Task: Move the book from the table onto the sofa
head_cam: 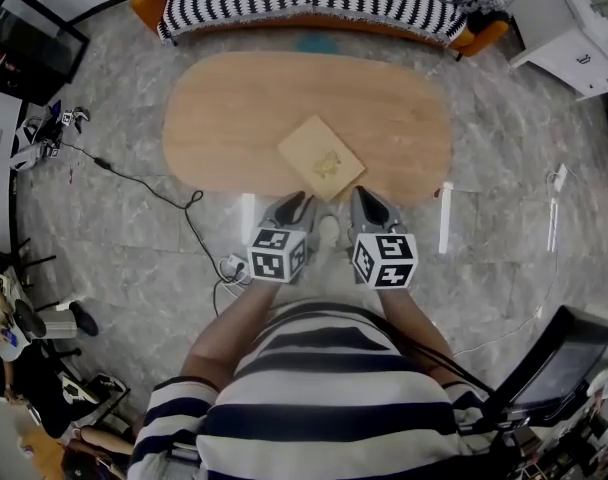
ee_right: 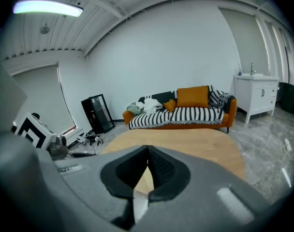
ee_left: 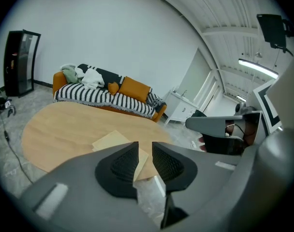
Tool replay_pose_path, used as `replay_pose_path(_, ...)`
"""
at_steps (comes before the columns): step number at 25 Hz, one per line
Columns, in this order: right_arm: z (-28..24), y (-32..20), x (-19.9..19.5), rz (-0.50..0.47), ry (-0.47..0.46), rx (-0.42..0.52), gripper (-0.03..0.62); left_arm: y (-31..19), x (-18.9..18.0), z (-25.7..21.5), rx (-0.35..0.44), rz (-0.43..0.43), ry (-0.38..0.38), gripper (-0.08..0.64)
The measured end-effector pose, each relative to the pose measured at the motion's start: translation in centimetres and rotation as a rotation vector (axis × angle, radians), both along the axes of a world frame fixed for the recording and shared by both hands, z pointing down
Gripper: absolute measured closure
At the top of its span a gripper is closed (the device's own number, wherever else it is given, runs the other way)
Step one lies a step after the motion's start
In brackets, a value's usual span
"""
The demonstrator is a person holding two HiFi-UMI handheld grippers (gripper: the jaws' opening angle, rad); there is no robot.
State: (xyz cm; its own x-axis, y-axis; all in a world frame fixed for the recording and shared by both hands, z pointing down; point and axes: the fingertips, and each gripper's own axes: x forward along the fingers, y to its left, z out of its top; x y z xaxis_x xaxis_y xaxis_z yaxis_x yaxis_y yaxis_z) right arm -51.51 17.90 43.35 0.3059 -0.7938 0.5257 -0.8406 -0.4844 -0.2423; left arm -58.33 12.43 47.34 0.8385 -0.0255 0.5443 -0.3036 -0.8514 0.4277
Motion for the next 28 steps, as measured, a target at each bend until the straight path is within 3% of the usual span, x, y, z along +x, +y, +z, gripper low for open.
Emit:
replay_pose_path(13, 7.7, -2.3, 4.9, -0.122, -0.065, -0.096, 0.545, -1.5, 3.5, 7.6, -0.072, -0.081, -0.166, 0.459)
replay_pose_path(24, 14.7, -4.2, 6.3, -0.214, -0.091, -0.195, 0.534, -3.8, 4.1, 14.2, -0.124, -0.176, -0.285, 0.434)
replay_pose_path(28, 17.3, -4.8, 6.8, -0.250, -0.120, -0.222, 0.498, -4.4, 4.1, 16.4, -0.144, -0.220, -0.322, 0.409)
